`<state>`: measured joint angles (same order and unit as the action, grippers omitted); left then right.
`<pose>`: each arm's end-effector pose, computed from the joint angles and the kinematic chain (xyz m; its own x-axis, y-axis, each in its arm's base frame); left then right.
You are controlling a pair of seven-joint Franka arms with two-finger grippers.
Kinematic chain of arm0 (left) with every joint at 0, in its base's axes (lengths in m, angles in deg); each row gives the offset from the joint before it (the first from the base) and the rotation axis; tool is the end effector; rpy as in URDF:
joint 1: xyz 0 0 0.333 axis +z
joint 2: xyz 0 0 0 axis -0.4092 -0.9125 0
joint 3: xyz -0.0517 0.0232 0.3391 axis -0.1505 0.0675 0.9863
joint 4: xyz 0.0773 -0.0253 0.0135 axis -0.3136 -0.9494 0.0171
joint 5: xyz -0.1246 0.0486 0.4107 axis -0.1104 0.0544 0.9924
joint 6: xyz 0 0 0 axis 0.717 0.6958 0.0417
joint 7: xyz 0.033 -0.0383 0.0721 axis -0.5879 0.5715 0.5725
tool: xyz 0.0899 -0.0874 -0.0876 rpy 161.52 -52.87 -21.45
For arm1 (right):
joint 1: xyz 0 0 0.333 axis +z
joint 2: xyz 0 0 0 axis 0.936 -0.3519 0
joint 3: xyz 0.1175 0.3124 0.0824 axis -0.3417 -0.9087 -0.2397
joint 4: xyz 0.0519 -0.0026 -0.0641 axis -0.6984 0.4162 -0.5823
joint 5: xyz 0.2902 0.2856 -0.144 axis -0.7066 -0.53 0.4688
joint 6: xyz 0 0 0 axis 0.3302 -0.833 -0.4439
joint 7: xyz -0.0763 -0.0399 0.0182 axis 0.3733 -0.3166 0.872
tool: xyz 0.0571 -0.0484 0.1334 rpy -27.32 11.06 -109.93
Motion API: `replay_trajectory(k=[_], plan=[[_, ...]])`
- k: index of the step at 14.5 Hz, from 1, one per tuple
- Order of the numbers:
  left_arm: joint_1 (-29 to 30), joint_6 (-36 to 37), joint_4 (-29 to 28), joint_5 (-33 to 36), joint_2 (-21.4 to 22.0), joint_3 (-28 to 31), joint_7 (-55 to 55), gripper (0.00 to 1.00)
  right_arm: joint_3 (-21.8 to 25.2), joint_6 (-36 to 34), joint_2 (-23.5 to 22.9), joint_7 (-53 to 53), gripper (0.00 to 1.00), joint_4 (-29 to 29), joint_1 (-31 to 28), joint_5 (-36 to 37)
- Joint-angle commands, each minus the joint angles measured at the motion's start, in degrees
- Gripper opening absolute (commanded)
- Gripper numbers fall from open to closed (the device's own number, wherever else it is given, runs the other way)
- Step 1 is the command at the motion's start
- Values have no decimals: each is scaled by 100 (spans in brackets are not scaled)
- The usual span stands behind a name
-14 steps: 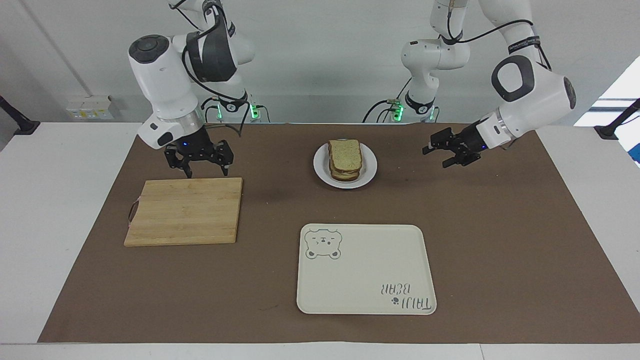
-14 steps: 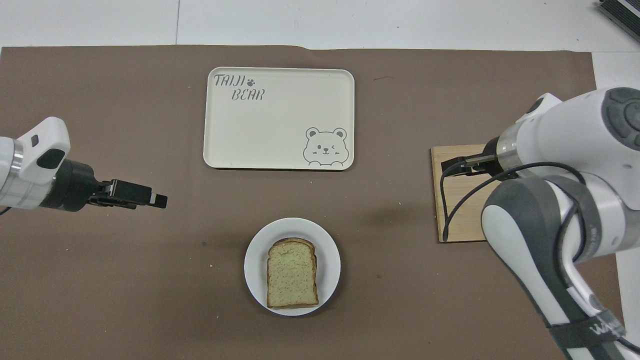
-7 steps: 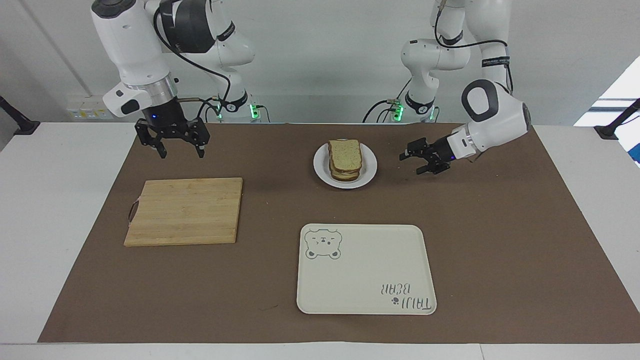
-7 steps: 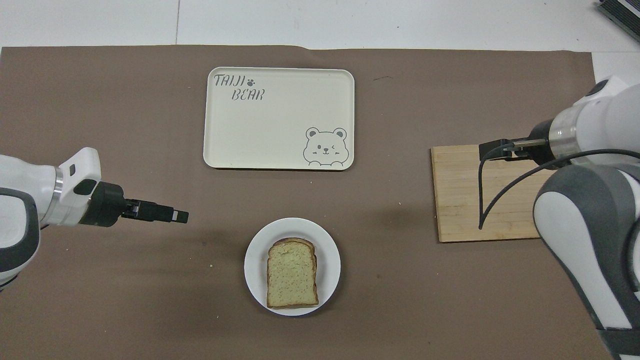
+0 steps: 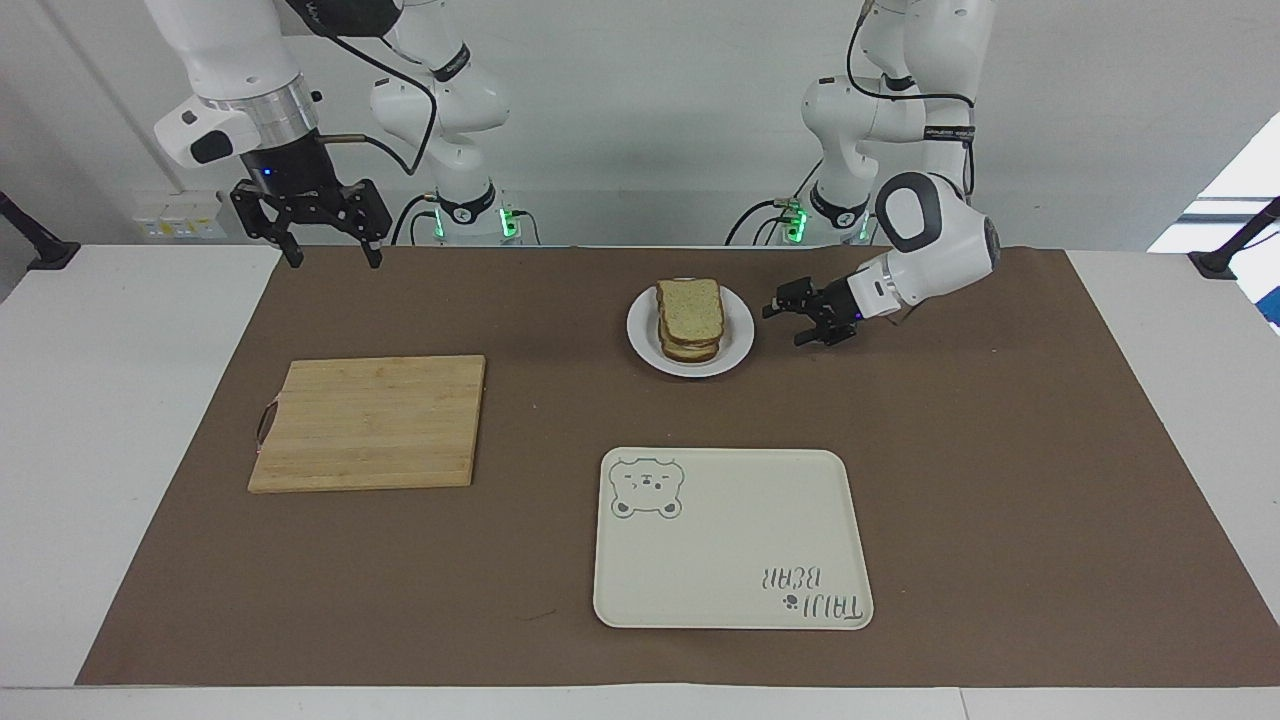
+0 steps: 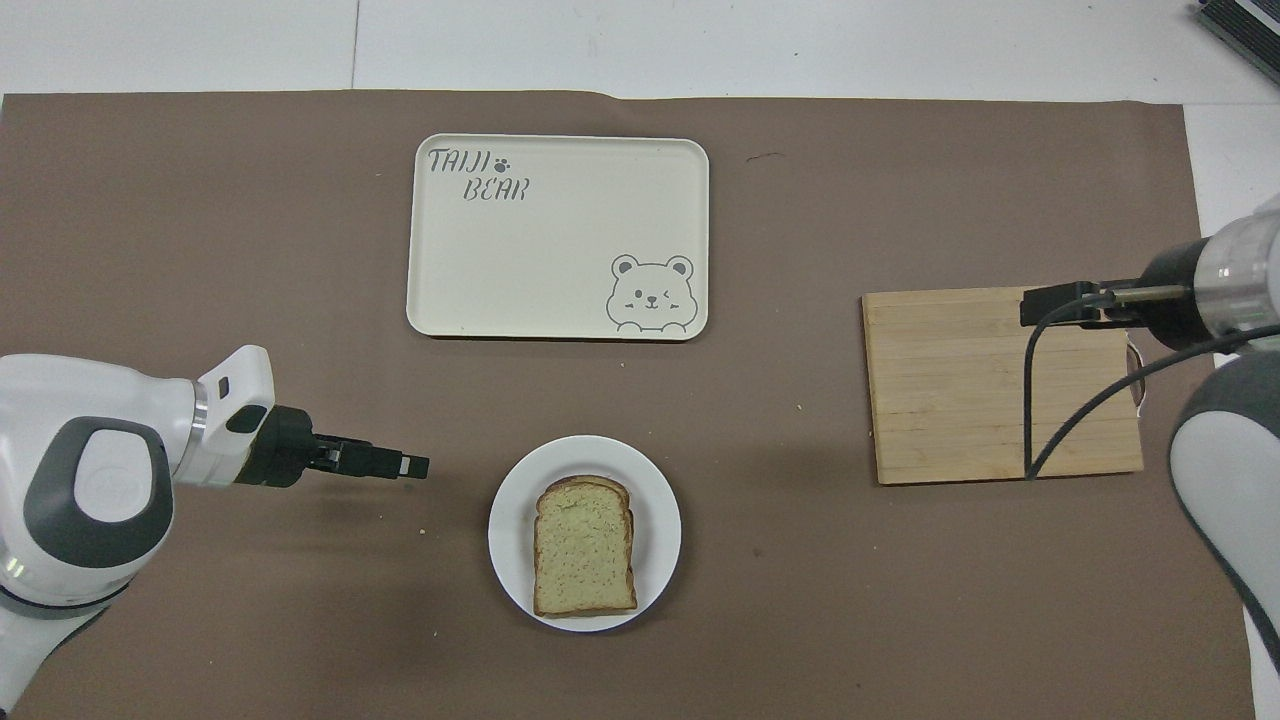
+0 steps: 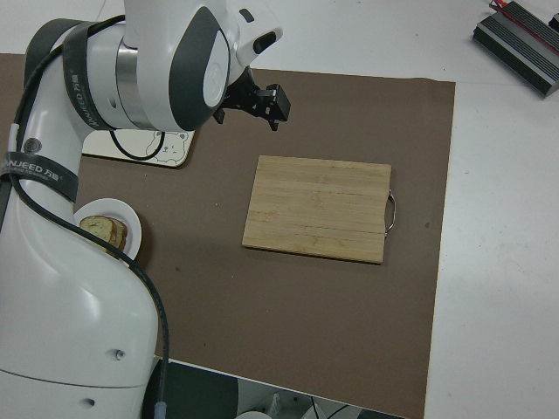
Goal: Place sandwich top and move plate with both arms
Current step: 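Withdraw the right gripper while the left gripper reaches toward the plate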
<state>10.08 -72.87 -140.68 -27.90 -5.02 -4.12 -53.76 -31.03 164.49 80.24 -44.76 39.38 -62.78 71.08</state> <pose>0.4381 -0.1671 0.2708 0.9766 -0.2135 -0.0254 -0.1333 -0.6939 0.7076 0.5791 0.0069 0.6369 0.9952 -0.0436 0.0875 -0.0422 -0.9989 -0.0180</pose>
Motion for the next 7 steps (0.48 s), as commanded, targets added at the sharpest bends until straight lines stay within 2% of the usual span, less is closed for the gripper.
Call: replay_trajectory(k=[1, 4, 7], plan=[[-314, -302, -400, -521, 221, 80, -316, 87, -19, -437, -51, 88, 100, -341, -46, 138], [-324, -302, -531, -707, 247, 80, -405, 83, 50, -667, -16, 26, 100, -535, -38, 164], [-368, -258, -646, -1111, 203, 80, -808, 81, 86, -597, 239, -34, 100, -272, -177, 164]])
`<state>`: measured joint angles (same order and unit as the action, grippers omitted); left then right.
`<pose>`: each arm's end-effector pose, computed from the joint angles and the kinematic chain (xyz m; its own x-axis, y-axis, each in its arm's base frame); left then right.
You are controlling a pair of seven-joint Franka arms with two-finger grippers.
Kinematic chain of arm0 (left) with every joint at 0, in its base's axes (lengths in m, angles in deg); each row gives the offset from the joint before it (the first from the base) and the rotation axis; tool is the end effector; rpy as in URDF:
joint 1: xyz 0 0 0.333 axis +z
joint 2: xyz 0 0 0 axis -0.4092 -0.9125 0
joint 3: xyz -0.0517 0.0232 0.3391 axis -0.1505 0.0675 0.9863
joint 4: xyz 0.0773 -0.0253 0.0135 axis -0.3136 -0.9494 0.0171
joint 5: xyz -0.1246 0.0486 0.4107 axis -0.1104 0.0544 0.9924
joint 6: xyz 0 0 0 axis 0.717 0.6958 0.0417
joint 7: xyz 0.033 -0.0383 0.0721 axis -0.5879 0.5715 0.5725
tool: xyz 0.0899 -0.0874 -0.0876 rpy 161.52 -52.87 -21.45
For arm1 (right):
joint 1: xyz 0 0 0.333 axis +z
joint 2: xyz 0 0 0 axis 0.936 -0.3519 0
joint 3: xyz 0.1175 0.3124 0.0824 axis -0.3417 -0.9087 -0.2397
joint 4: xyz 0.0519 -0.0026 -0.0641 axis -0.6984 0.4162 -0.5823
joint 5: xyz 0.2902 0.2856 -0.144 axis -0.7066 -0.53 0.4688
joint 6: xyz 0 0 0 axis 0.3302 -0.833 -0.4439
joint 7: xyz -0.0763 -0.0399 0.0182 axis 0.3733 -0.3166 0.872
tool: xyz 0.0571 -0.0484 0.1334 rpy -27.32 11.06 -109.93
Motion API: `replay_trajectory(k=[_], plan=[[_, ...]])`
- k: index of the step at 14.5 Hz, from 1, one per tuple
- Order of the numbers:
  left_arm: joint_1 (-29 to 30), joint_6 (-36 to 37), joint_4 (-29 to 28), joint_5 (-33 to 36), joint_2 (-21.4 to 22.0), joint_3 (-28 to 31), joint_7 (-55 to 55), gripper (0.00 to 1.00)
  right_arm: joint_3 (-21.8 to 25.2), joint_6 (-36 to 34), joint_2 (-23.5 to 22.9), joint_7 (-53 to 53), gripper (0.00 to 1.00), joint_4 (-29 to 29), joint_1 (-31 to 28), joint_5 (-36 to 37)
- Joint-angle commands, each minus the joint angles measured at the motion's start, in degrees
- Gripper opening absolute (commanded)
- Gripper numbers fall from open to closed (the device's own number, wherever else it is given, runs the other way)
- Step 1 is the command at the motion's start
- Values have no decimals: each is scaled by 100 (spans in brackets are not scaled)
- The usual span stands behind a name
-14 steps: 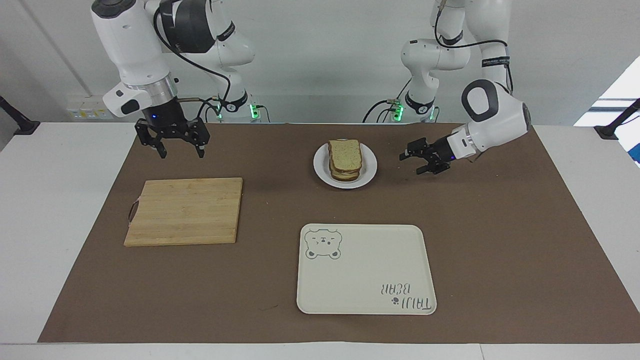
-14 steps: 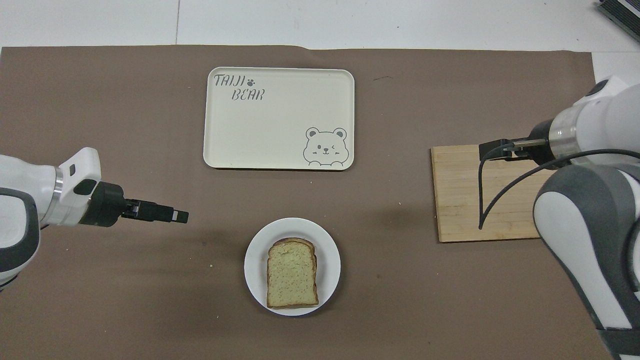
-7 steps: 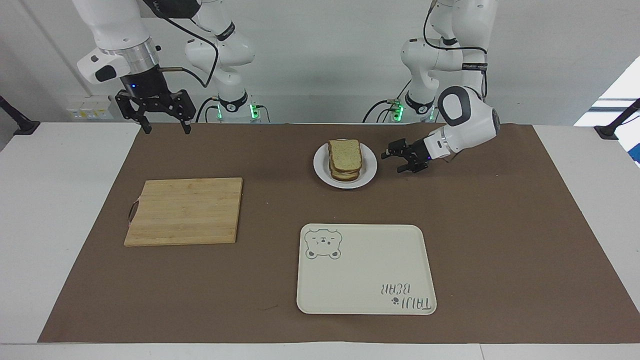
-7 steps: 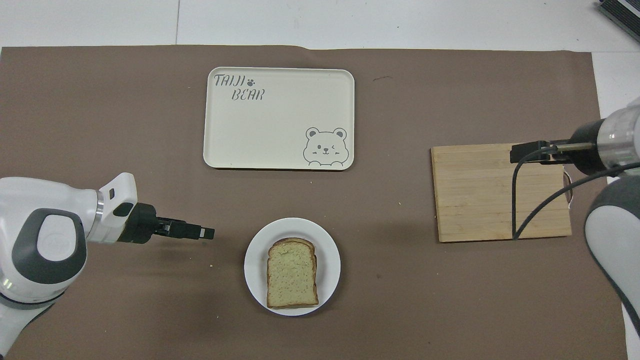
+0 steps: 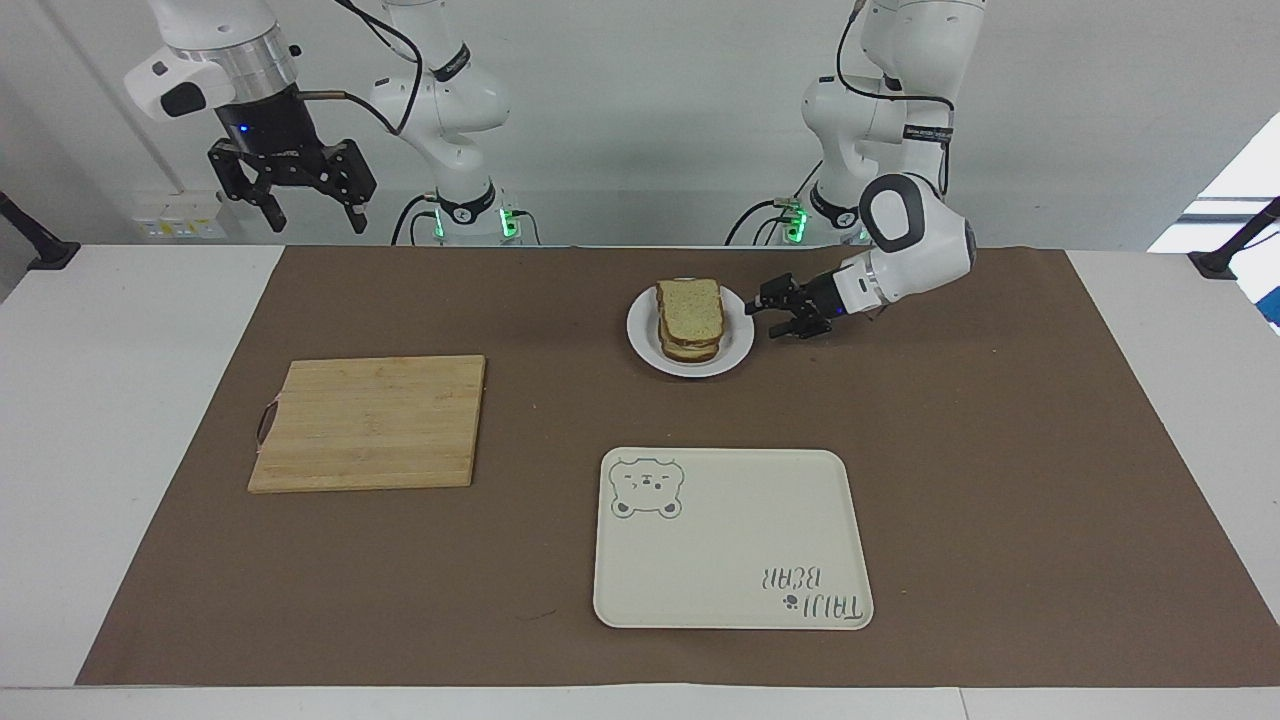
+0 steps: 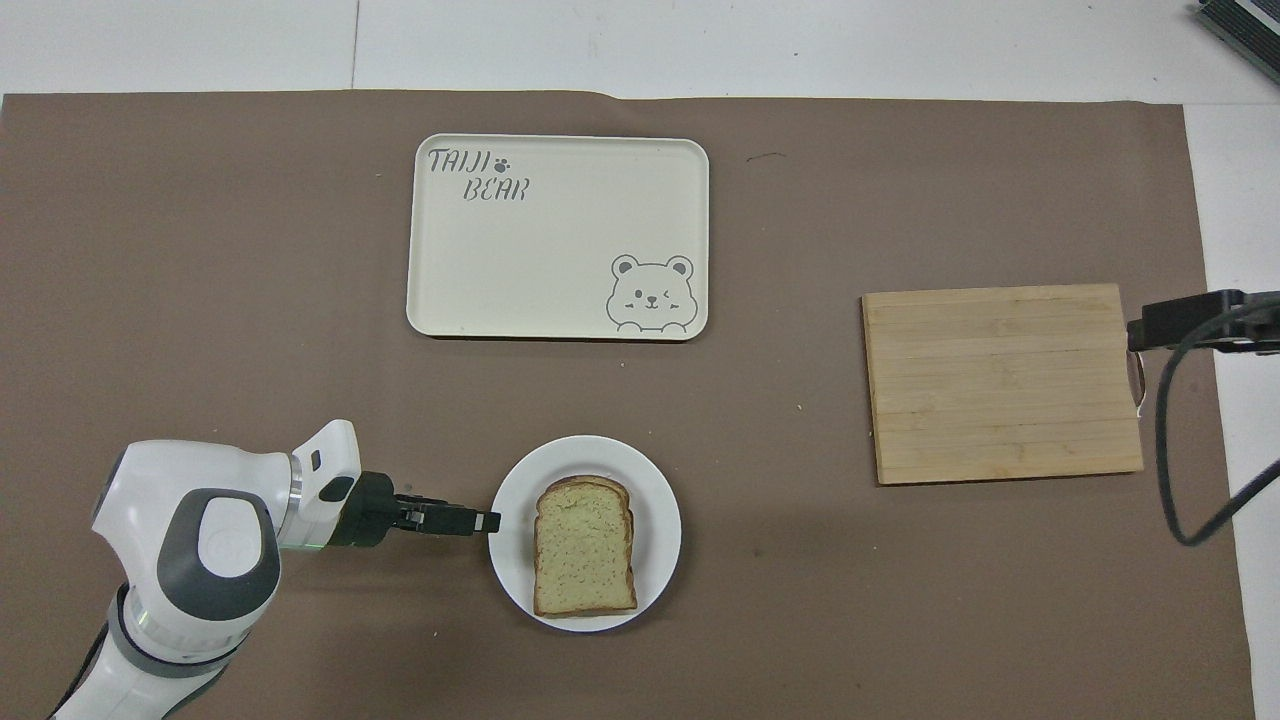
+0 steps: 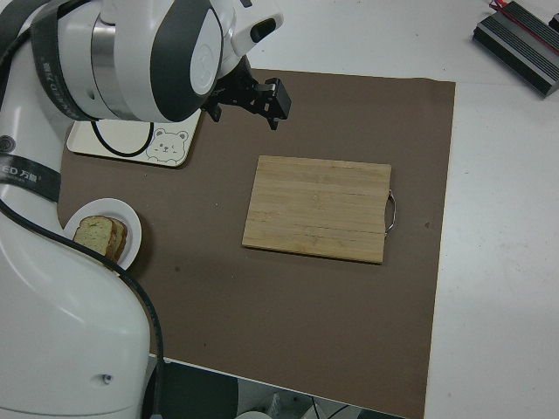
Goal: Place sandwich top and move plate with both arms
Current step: 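Withdraw the right gripper while the left gripper reaches toward the plate, then close the left gripper on the white plate rim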
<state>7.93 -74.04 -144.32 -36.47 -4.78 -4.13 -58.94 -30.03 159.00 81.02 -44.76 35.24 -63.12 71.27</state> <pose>0.4153 -0.1830 0.2538 0.9821 -0.1881 -0.0106 -0.1136 -0.6363 0.7630 0.5629 -0.0081 0.6722 0.9948 -0.0665 0.0774 -0.0653 -0.9977 -0.0170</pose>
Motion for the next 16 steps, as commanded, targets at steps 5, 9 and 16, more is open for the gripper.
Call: replay_trajectory(k=[5, 9, 16], plan=[[-224, -89, -361, -640, 21, 81, -598, 80, -6, -91, 170, -554, 100, 284, -338, 154], [-259, -72, -485, -1027, -146, 81, -1134, 37, -23, -118, 206, -562, 100, 310, -277, 267], [-268, -54, -485, -1485, -410, 81, -1557, 22, -85, -48, 223, -501, 100, 390, -276, 321]])
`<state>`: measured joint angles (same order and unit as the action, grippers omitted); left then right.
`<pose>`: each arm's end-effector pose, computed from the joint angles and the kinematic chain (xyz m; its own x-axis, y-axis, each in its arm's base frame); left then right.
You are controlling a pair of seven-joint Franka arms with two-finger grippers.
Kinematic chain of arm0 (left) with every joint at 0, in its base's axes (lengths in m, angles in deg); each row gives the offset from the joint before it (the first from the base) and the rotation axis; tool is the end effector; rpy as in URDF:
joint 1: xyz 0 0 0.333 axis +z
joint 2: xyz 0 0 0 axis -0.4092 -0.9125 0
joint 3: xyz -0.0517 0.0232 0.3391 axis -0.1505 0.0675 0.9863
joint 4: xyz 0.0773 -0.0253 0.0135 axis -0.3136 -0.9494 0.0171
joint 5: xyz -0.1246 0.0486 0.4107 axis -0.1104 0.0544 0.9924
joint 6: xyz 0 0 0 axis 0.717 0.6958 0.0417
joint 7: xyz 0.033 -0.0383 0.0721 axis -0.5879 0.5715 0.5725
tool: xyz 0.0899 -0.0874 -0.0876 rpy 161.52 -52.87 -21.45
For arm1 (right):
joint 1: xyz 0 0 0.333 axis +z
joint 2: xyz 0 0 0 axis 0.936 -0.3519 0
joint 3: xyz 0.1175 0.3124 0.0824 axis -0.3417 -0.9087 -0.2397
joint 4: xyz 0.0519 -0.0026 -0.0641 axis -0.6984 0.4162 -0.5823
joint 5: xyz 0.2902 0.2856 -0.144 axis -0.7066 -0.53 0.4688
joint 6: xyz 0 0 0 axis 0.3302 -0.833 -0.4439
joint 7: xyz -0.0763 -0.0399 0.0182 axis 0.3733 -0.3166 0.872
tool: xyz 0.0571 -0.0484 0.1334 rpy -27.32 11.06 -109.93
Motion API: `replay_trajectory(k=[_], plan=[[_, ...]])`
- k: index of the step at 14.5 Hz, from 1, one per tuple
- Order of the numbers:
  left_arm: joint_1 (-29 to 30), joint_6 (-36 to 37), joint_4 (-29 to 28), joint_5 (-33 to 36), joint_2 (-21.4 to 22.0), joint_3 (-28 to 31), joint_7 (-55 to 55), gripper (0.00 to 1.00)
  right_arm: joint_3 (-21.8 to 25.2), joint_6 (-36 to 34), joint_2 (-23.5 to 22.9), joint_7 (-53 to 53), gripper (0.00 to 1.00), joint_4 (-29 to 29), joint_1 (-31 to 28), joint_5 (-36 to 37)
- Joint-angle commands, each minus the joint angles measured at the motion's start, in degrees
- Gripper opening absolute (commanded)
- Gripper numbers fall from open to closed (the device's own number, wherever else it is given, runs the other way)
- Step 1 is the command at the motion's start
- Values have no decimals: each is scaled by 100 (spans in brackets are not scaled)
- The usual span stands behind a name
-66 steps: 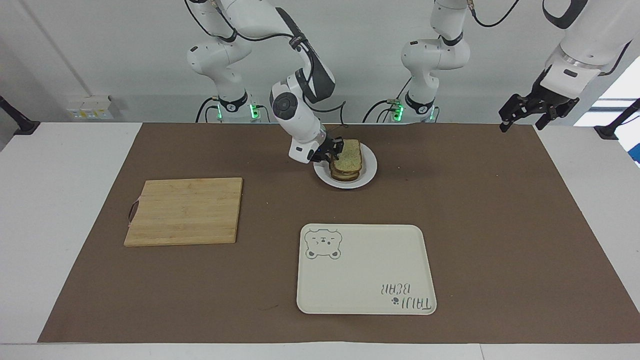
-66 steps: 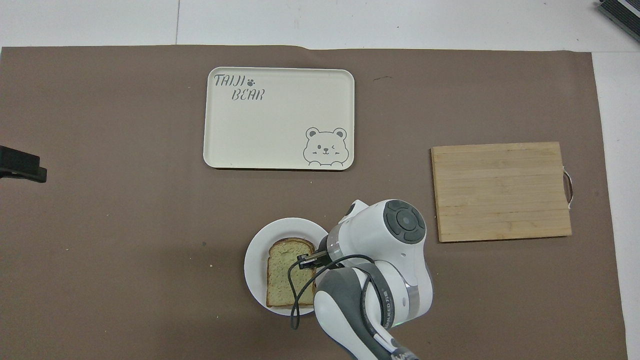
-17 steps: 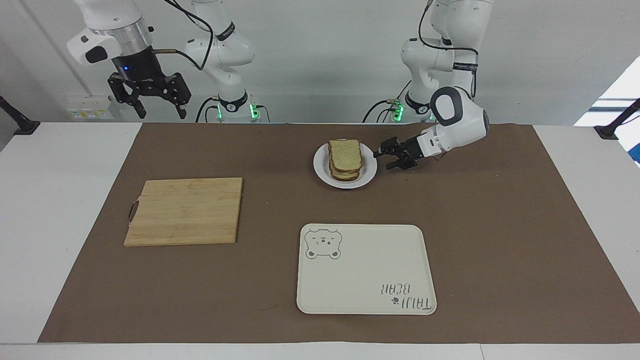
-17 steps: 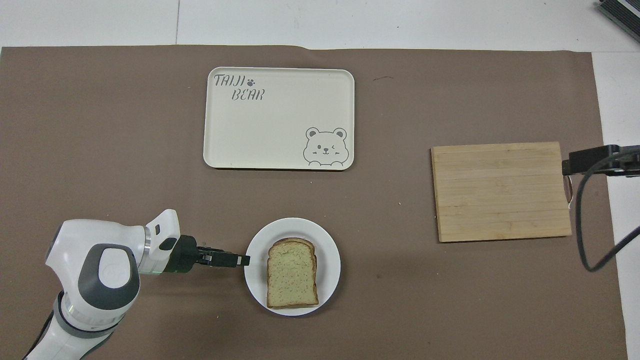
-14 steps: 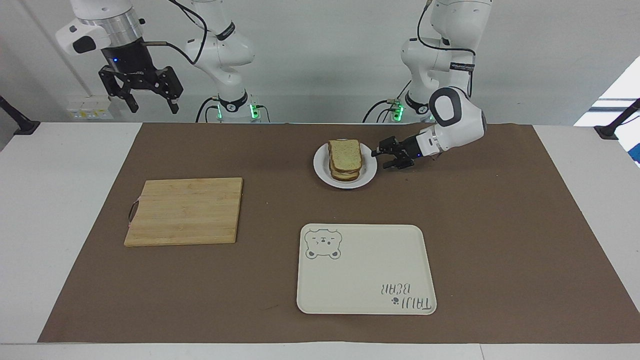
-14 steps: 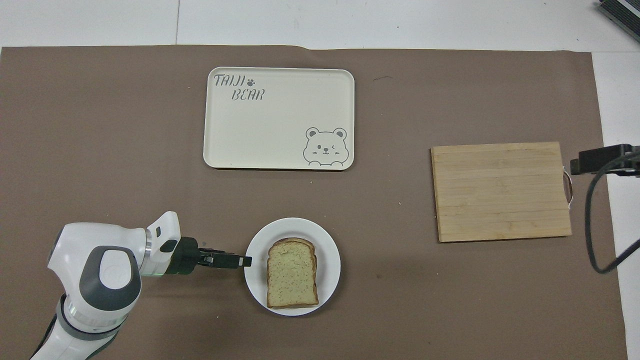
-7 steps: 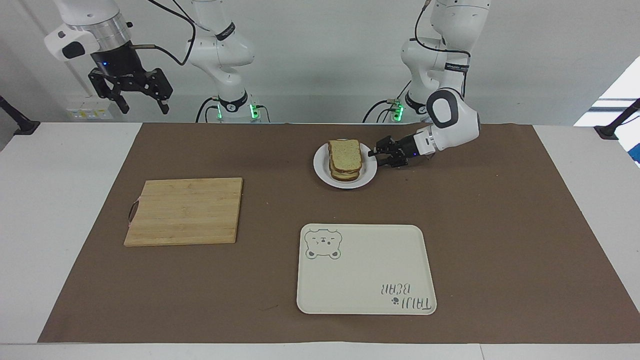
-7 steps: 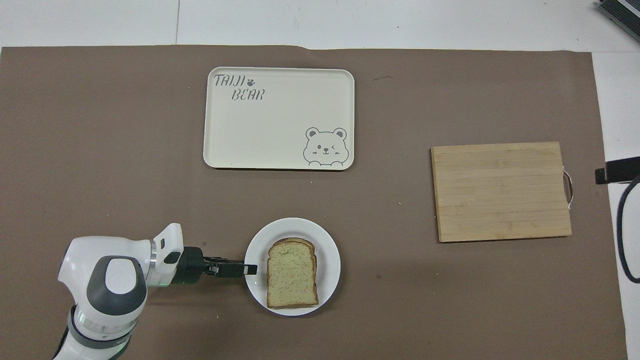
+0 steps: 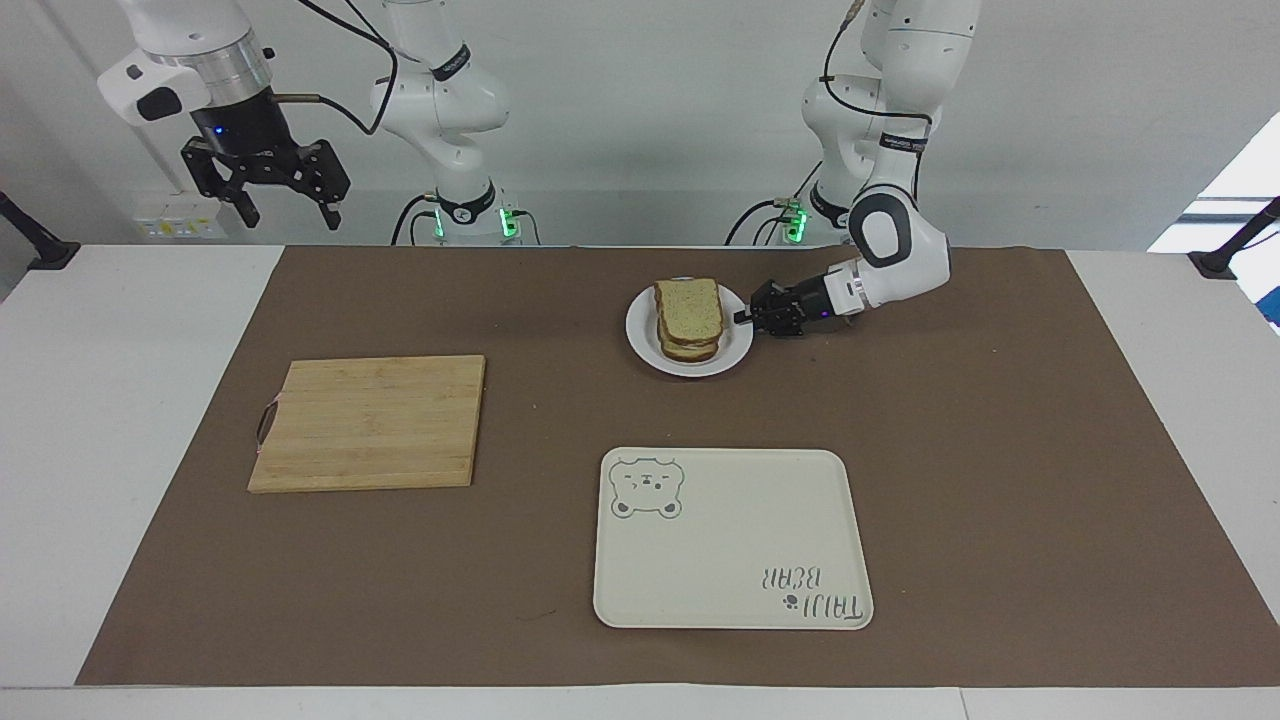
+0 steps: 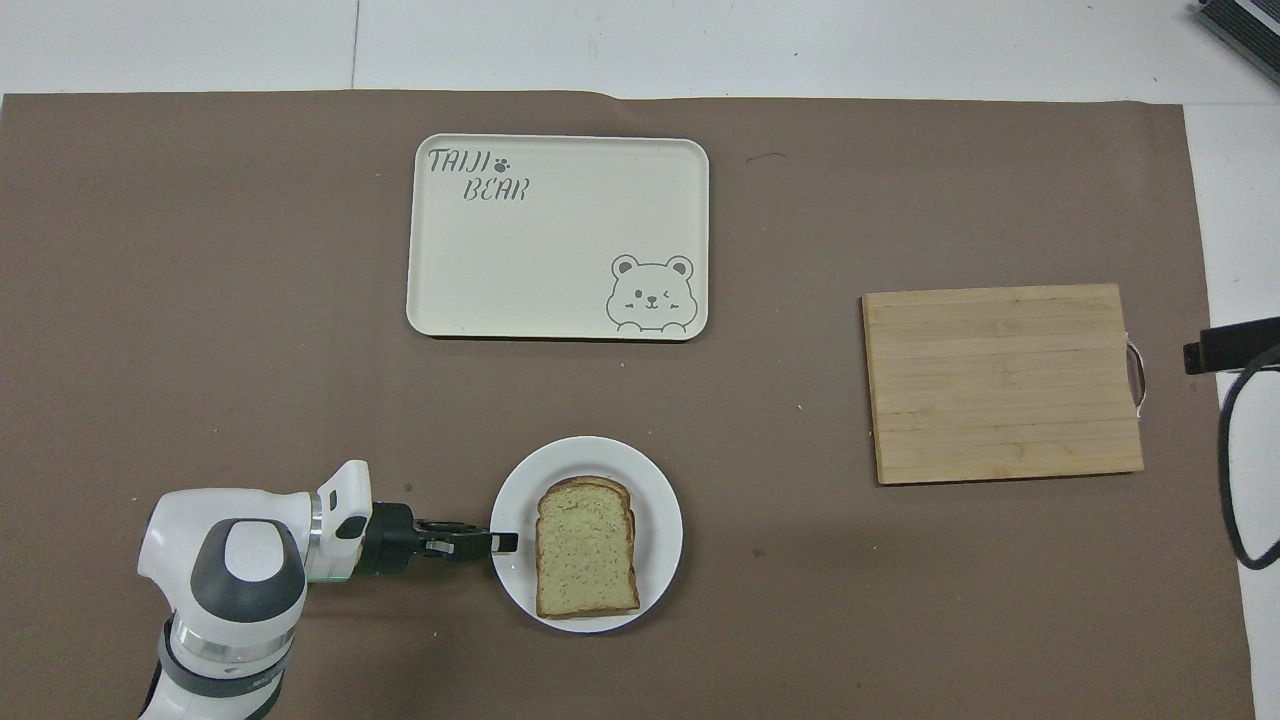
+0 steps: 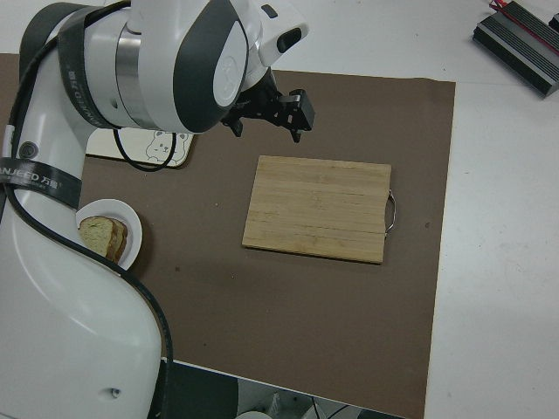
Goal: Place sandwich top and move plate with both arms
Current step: 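Close the left gripper on the white plate rim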
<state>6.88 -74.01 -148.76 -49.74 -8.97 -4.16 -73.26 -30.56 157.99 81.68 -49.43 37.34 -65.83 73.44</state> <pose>0.3834 -0.1892 0.2033 0.9860 -0.1640 0.0288 -0.1149 -0.5450 0.8305 0.5548 -0.0352 0.6584 0.9991 -0.0250 0.0350 -0.0259 -0.9993 0.0255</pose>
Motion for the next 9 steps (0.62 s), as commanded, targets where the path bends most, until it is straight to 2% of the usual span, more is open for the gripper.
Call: replay_trajectory(k=[1, 2, 9], plan=[[-162, -57, -41, -158, 9, 84, -125, 3, -32, 54, 157, -33, 100, 179, -5, 104], [-162, -48, -41, -158, 9, 84, -116, 0, -32, 36, 157, -33, 100, 179, -5, 104], [-110, 128, 38, -158, -44, 102, 322, 0, -40, 62, 165, -60, 100, 196, 4, 139]])
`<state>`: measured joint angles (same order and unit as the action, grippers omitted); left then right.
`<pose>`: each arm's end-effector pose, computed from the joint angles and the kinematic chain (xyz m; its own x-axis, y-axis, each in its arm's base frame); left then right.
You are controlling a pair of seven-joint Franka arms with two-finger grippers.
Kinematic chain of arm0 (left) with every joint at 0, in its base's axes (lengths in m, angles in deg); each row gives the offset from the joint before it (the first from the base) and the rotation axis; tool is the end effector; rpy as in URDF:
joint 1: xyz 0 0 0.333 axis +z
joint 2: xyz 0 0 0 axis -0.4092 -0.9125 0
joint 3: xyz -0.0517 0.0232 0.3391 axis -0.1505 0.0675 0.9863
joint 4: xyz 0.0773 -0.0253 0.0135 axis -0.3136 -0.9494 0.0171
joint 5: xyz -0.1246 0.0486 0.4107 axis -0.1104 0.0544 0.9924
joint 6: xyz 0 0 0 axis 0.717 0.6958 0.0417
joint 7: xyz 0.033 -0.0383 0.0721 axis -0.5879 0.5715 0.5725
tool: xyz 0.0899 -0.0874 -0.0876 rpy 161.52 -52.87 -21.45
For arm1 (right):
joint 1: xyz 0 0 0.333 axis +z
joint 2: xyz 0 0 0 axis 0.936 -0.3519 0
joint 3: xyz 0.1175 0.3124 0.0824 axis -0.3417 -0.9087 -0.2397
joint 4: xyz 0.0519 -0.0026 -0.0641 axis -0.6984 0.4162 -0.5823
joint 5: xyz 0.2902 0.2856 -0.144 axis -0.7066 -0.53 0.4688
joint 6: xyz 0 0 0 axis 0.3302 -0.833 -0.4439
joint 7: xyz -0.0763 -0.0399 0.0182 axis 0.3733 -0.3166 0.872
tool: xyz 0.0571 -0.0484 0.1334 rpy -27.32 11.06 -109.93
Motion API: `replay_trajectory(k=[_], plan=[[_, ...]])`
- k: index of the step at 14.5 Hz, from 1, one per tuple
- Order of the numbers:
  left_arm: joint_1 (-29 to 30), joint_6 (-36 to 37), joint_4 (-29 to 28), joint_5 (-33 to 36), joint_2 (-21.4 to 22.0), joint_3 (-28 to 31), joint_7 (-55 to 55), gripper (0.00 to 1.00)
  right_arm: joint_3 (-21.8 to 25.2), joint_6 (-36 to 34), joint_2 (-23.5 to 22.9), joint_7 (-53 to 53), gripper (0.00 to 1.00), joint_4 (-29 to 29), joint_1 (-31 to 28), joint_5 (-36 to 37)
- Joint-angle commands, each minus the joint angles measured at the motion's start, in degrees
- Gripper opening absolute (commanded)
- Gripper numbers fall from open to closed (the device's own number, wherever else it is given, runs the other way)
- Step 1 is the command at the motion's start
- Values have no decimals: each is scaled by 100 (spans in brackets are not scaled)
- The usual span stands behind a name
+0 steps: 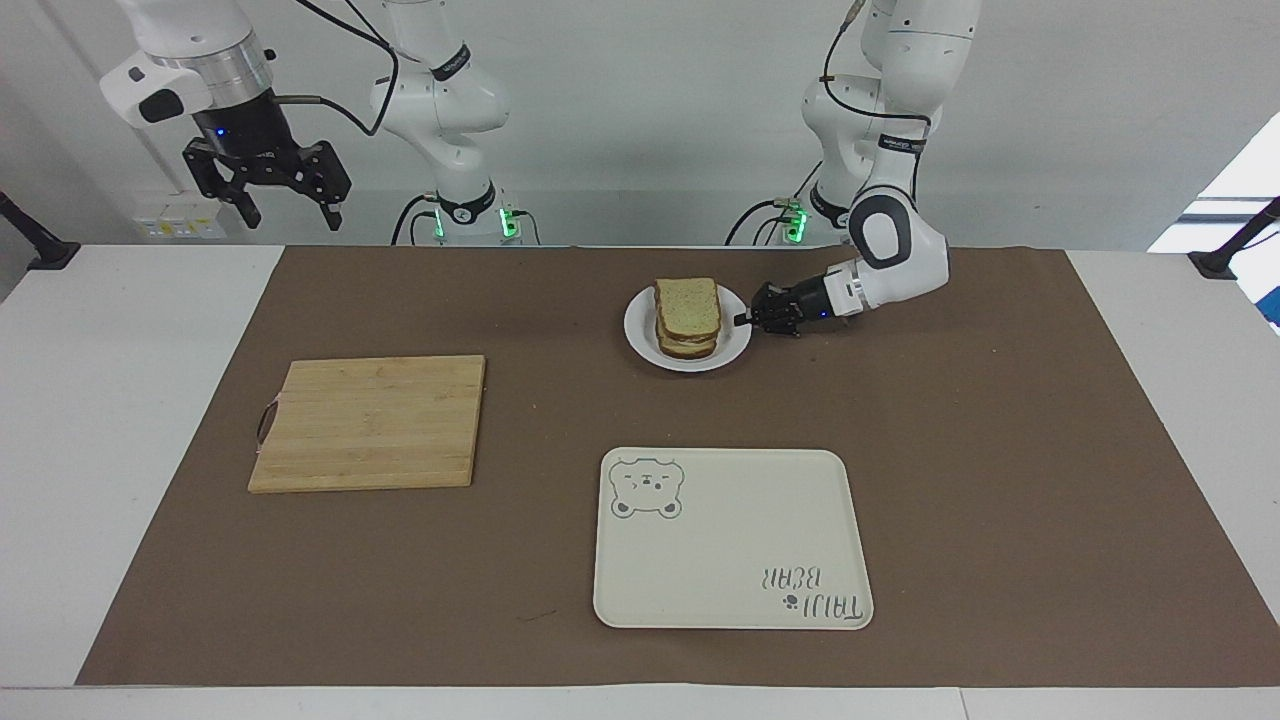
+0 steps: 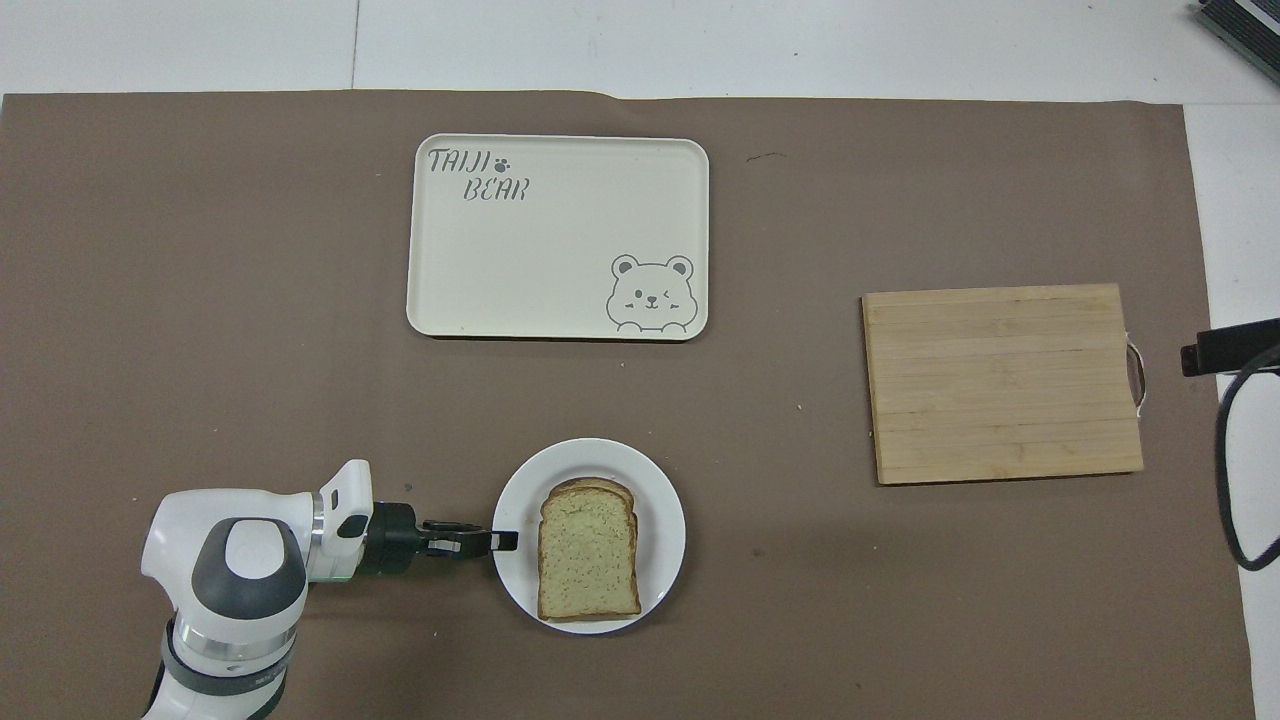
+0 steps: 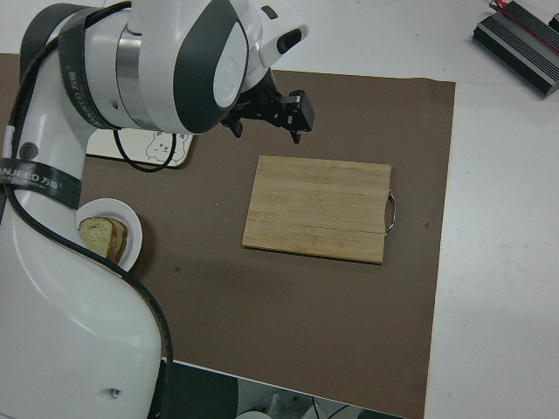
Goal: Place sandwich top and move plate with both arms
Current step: 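Close the left gripper on the white plate rim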
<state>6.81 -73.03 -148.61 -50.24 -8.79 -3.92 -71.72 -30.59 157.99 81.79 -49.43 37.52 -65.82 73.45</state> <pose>0.3842 -0.1910 0.2068 0.9891 -0.1469 0.0063 -0.0846 -0.5336 0.8415 0.5541 -0.0348 0.6578 0.9991 -0.0243 0.0338 -0.0252 -0.9994 0.0255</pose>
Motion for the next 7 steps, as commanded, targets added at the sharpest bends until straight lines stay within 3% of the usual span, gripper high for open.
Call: replay_trajectory(k=[1, 7], plan=[[-60, 56, 50, -108, -61, 78, 231, 0, -37, 62, 164, -42, 100, 188, 3, 139], [468, 838, 655, -91, -53, 113, 618, 0, -46, 71, 191, -42, 100, 232, 3, 130]])
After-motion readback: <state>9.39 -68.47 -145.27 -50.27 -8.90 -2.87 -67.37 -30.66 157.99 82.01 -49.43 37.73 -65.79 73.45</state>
